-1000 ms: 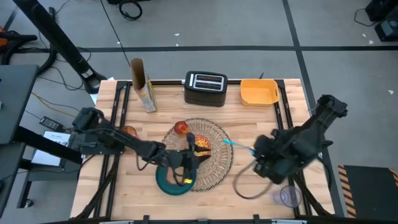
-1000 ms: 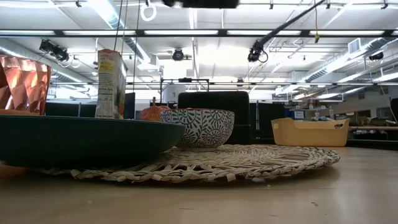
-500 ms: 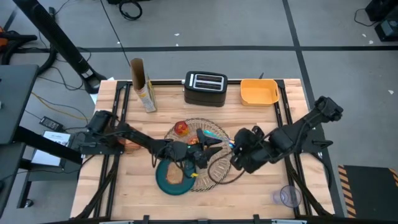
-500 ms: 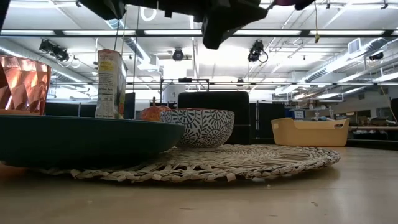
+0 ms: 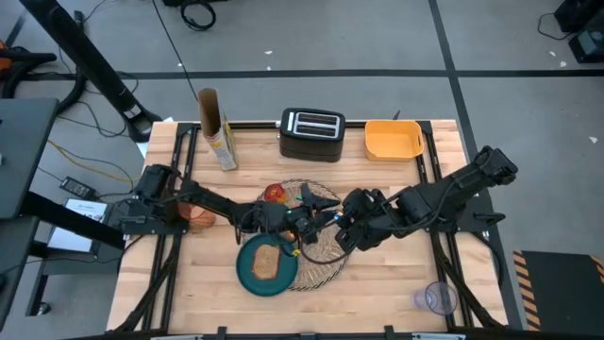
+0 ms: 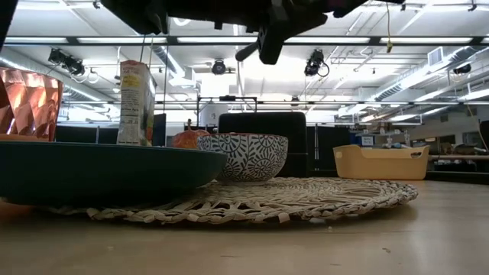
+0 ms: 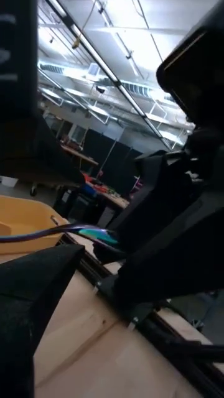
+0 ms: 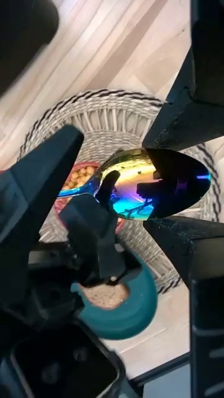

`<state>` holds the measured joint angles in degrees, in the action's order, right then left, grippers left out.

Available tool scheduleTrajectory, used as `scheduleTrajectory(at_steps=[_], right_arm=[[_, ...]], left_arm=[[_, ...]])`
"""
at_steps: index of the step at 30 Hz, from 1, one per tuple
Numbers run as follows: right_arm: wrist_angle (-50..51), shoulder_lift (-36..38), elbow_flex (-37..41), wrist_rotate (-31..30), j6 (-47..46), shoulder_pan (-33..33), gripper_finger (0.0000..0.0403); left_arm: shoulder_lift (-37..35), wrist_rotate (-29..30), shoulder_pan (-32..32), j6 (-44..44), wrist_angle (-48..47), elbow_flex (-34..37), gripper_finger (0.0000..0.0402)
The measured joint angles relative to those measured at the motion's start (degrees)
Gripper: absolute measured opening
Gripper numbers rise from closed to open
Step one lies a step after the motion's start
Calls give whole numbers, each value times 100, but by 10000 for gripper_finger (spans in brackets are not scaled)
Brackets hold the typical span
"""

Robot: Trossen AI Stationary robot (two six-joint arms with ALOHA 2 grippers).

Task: Arrange a breakfast setting
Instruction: Put the purple spoon on the brown placemat to the right of the red patterned bowl

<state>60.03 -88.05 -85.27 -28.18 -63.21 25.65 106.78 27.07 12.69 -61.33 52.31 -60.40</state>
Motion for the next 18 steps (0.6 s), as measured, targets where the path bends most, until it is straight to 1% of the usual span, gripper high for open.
scheduleTrajectory(at_steps=[4, 9, 15, 16, 18], right_arm=[[-5, 0, 0, -33, -1, -38, 169], [-148, 0, 0, -68, 32, -37, 169], [-110, 9, 0, -94, 89, -63, 169], [-101, 7, 0, -99, 114, -63, 169], [-112, 7, 0, -112, 171, -64, 169]], left_arm=[[0, 2, 32, -30, 132, 0, 154], [0, 0, 35, -188, 114, 0, 104], [2, -11, 123, -47, 153, 7, 28], [4, -7, 138, 24, 160, 7, 19], [4, 5, 157, 362, 166, 7, 18]])
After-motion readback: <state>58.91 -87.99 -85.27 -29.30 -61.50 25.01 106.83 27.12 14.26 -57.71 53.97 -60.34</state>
